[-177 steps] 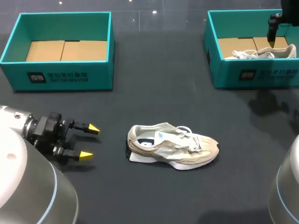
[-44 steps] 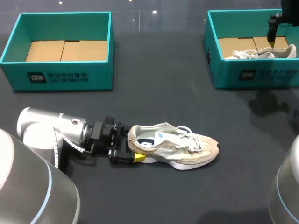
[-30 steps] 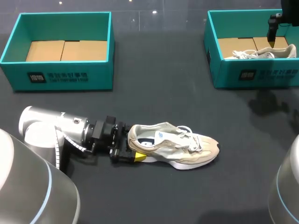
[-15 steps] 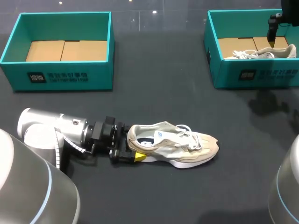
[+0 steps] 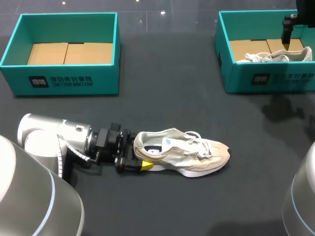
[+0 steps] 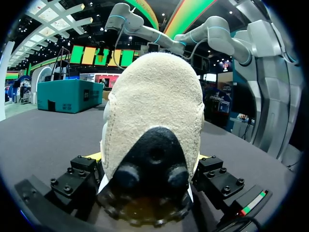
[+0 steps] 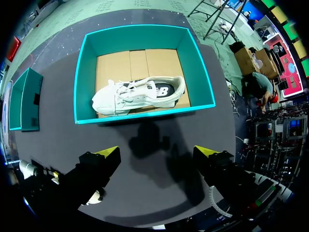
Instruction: Take the shoe out of the shoebox, open the shoe tongue, remove and reinsert the insole, then place the shoe into the shoebox
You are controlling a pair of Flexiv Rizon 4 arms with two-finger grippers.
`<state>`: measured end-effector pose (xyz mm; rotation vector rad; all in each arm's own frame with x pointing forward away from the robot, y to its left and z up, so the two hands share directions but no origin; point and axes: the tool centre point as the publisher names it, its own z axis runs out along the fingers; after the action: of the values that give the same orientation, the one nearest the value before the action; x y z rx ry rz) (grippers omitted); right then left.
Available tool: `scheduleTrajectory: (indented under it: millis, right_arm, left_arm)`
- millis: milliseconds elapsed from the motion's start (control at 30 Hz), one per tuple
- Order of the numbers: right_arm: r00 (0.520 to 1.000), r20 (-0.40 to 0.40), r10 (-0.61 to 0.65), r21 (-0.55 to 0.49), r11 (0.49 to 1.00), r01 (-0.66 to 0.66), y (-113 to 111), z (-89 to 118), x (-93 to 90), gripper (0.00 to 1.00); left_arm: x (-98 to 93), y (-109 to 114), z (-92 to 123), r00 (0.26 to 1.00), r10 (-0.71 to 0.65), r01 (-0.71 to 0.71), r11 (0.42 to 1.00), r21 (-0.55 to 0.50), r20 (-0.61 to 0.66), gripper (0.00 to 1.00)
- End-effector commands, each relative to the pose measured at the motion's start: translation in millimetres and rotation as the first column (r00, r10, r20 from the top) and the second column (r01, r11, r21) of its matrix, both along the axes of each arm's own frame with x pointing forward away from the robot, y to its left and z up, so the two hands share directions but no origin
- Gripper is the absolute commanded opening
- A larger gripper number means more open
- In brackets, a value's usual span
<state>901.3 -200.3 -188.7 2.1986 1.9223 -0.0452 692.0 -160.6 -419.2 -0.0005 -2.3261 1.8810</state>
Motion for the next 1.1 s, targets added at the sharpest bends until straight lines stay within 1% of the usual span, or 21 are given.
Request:
scheduleTrajectory:
  millis: [33,633,700,733,767,833,967,1100]
  right_arm:
    - [1.0,0.001,-0.001,-0.001,1.0,0.001,0.3,-0.4,-0.3,1.0]
    - [1.0,0.001,-0.001,-0.001,1.0,0.001,0.3,-0.4,-0.3,1.0]
    - [1.0,-0.002,-0.005,-0.002,1.0,0.004,12.0,4.1,-3.7,1.0]
    - [1.0,-0.012,-0.007,-0.02,1.0,0.007,18.8,6.0,-6.1,1.0]
    - [1.0,-0.029,-0.012,-0.034,0.999,0.011,24.8,7.4,-9.3,1.0]
    - [0.999,-0.032,-0.013,-0.036,0.999,0.012,36.7,10.9,-17.8,1.0]
    - [0.999,-0.041,-0.012,-0.051,0.999,0.01,60.5,17.8,-38.7,1.0]
    - [0.999,-0.048,-0.023,-0.059,0.998,0.02,90.0,21.0,-62.6,1.0]
  left_arm:
    - [0.7,2.3,-1.1,1.0,-0.003,0.003,1.0,0.001,-0.002,0.0]
    - [0.7,2.3,-1.1,1.0,-0.003,0.003,1.0,0.001,-0.002,0.0]
    - [0.7,2.3,-1.1,1.0,-0.003,0.003,1.0,0.001,-0.002,0.0]
    - [0.7,2.3,-1.1,1.0,-0.003,0.003,1.0,0.001,-0.002,0.0]
    - [0.7,2.3,-1.1,1.0,-0.003,0.003,1.0,0.001,-0.002,0.0]
    - [0.7,2.3,-1.1,1.0,-0.003,0.003,1.0,0.001,-0.002,0.0]
    - [0.7,2.3,-1.1,1.0,-0.003,0.003,1.0,0.001,-0.002,0.0]
    - [0.7,2.3,-1.1,1.0,-0.003,0.003,1.0,0.001,-0.002,0.0]
